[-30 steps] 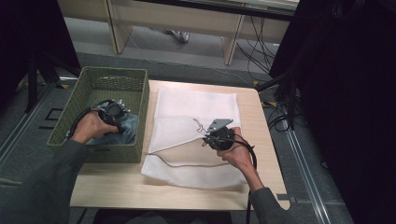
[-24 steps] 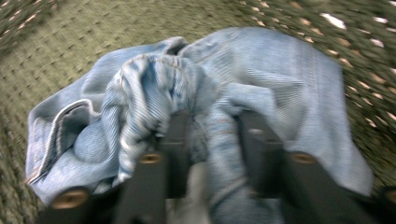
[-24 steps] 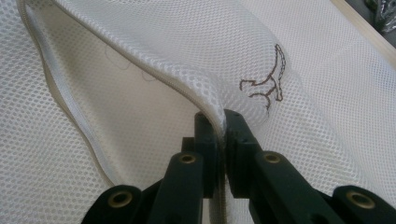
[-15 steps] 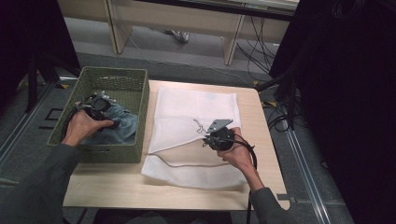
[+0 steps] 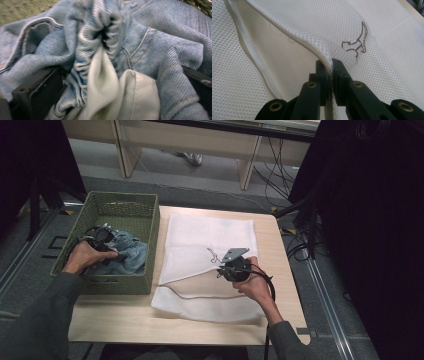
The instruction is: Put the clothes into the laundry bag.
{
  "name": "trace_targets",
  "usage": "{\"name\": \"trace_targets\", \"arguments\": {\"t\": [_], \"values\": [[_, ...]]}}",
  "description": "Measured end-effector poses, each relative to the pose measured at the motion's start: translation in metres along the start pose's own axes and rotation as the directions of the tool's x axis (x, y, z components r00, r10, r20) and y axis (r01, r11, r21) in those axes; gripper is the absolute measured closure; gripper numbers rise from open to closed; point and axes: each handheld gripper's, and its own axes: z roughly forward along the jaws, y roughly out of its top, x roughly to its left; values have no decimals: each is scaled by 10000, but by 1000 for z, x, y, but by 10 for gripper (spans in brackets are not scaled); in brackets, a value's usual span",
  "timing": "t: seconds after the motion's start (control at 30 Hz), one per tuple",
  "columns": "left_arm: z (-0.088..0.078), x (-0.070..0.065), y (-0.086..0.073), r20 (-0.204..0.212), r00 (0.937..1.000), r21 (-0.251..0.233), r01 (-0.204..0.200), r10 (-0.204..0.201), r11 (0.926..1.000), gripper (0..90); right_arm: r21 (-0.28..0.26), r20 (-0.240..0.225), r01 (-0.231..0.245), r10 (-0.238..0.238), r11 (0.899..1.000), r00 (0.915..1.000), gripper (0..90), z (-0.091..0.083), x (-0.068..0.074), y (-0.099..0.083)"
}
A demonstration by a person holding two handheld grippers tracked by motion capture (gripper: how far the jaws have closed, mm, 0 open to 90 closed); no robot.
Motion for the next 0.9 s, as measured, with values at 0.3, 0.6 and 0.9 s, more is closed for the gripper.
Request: {"name": "trace_targets", "arguments": {"t": [0.3,0.6,0.9], "values": [[12,-5,-4,502,9984,653,-303,270,9974,0,85,-80,-35,36,10000,10000,847,1,1,0],[2,-1,-1,-784,9969,263,133,-113,9996,597,-37,-76,277,-277,9996,9996,844,1,-1,2],[-4,6,0,153,9923,250,1223,-1227,9922,329,35,-87,-43,43,10000,10000,845,1,0,1]]}}
